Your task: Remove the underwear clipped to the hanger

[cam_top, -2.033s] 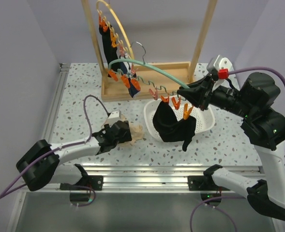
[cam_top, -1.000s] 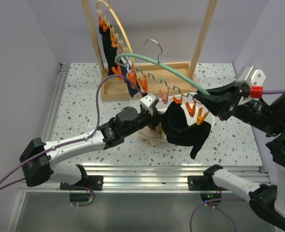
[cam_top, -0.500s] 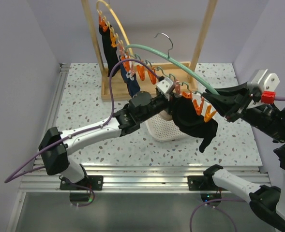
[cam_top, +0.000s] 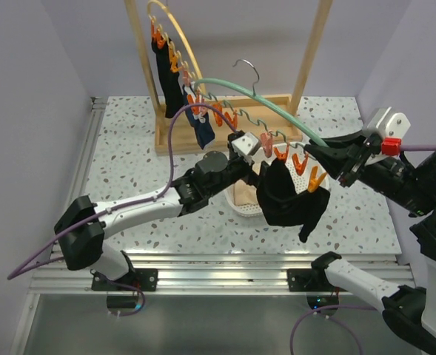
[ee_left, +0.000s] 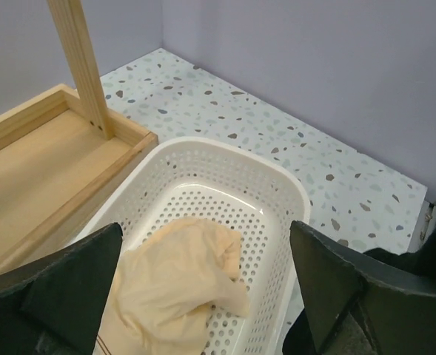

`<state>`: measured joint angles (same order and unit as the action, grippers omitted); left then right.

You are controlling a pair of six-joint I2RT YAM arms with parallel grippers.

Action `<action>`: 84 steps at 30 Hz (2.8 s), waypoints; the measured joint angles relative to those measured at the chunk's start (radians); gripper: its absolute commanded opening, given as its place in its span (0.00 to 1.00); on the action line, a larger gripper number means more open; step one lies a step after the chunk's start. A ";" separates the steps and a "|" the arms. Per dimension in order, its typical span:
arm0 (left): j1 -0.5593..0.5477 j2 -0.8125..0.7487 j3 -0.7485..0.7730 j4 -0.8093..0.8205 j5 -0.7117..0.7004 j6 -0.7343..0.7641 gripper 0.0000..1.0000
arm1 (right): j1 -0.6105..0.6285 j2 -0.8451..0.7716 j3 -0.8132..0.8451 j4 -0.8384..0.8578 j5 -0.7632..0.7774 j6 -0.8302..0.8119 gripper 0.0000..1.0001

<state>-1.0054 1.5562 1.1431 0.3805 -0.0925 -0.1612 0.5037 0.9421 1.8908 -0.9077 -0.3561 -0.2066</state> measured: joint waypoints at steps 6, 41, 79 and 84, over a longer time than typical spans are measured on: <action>0.000 -0.191 -0.161 -0.008 -0.023 0.008 1.00 | 0.000 0.000 -0.006 0.003 -0.001 -0.001 0.00; 0.000 -0.951 -0.550 -0.235 -0.296 -0.358 0.89 | 0.370 0.625 0.206 0.180 -0.077 0.092 0.00; 0.005 -0.902 -0.294 -0.599 -0.738 -0.280 0.83 | 0.493 0.904 0.517 0.057 0.116 0.014 0.00; 0.057 -0.890 -0.291 -0.590 -0.718 -0.262 0.82 | 0.492 0.876 0.504 0.050 0.128 0.010 0.00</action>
<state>-0.9482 0.6659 0.8524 -0.2096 -0.8101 -0.4236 0.9962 1.8183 2.3943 -0.8581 -0.2279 -0.1963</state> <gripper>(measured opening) 0.826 0.168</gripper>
